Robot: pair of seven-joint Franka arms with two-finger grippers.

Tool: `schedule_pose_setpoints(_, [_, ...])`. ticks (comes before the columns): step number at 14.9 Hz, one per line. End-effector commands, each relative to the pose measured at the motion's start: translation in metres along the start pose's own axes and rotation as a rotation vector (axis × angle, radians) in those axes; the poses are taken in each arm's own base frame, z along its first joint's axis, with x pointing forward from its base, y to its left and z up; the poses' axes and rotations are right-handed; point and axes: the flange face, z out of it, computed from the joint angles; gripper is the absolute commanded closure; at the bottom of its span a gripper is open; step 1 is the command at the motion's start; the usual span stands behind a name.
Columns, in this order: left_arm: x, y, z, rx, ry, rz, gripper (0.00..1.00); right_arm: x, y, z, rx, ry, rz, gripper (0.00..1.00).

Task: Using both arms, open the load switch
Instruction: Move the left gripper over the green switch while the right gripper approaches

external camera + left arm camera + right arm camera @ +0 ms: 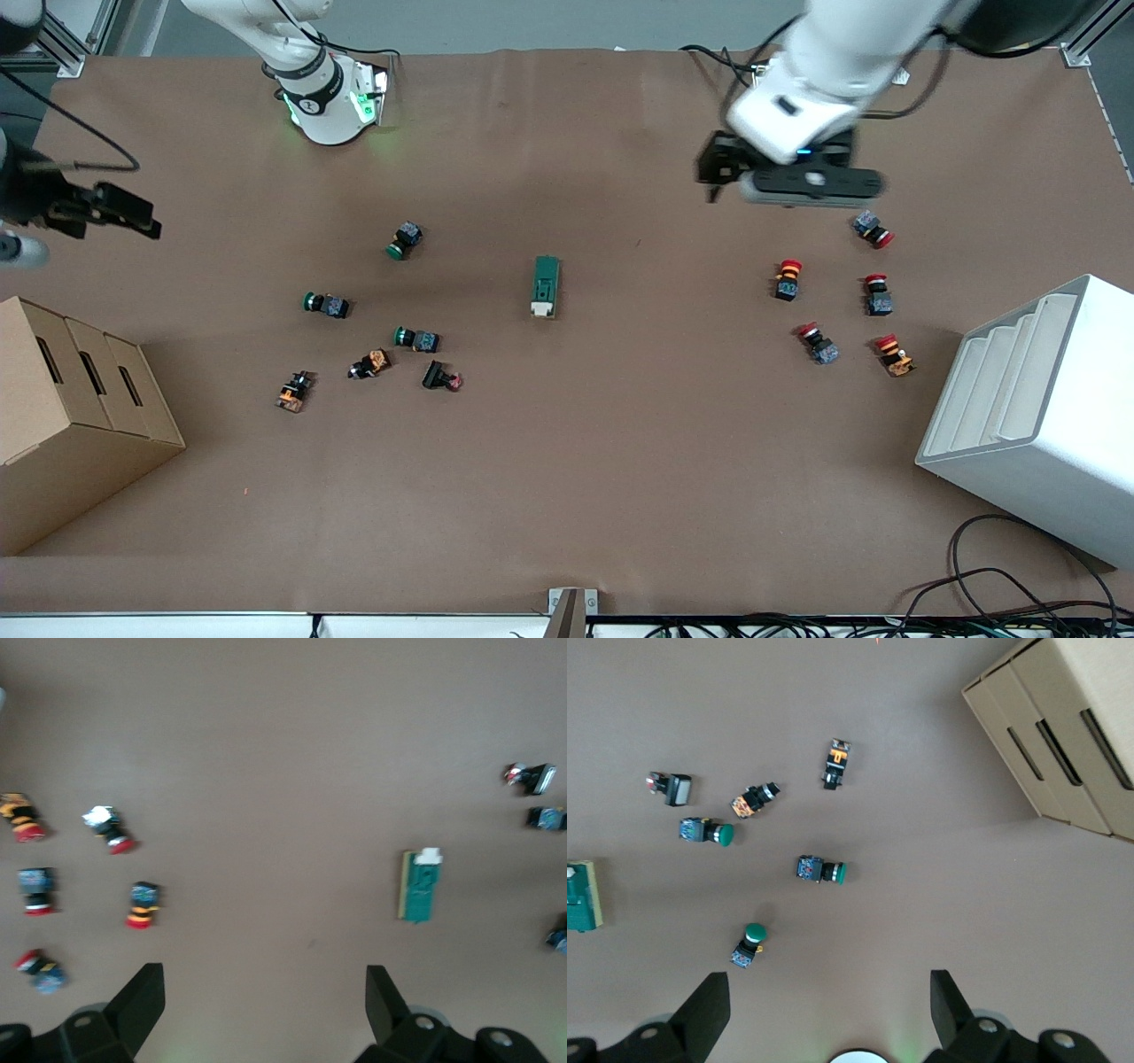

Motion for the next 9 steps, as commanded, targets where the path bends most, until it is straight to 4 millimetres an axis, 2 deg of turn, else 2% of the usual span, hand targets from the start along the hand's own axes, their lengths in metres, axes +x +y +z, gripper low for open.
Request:
schedule_pose_setpoints(1, [-0.028,0.075,0.044,0.105,0.111,0.048,0.0,0.027,0.006,0.026,-0.018,-0.045,-0.006,0.0])
schedule_pose_setpoints(2, [-0.044,0.105,0.07,0.136,0.181,0.079,0.0,0.027,-0.002,0.025,-0.048,-0.041,-0.01,0.0])
schedule_pose_setpoints(3, [-0.056,0.129,0.096,0.138,0.215,0.035,0.0,0.028,-0.011,0.026,-0.041,-0.036,-0.015,0.0])
schedule_pose_setpoints(5, [-0.093,0.176,0.132,0.139,0.265,-0.095,0.0,0.035,-0.036,0.035,-0.046,-0.025,0.046,0.0])
schedule_pose_setpoints(7, [-0.119,0.202,0.174,0.172,0.306,-0.181,0.0,0.04,-0.075,0.051,-0.025,-0.042,0.157,0.0])
schedule_pose_setpoints(9, [-0.161,0.231,0.208,0.185,0.331,-0.215,0.0,0.045,-0.11,0.069,-0.012,-0.067,0.305,0.0])
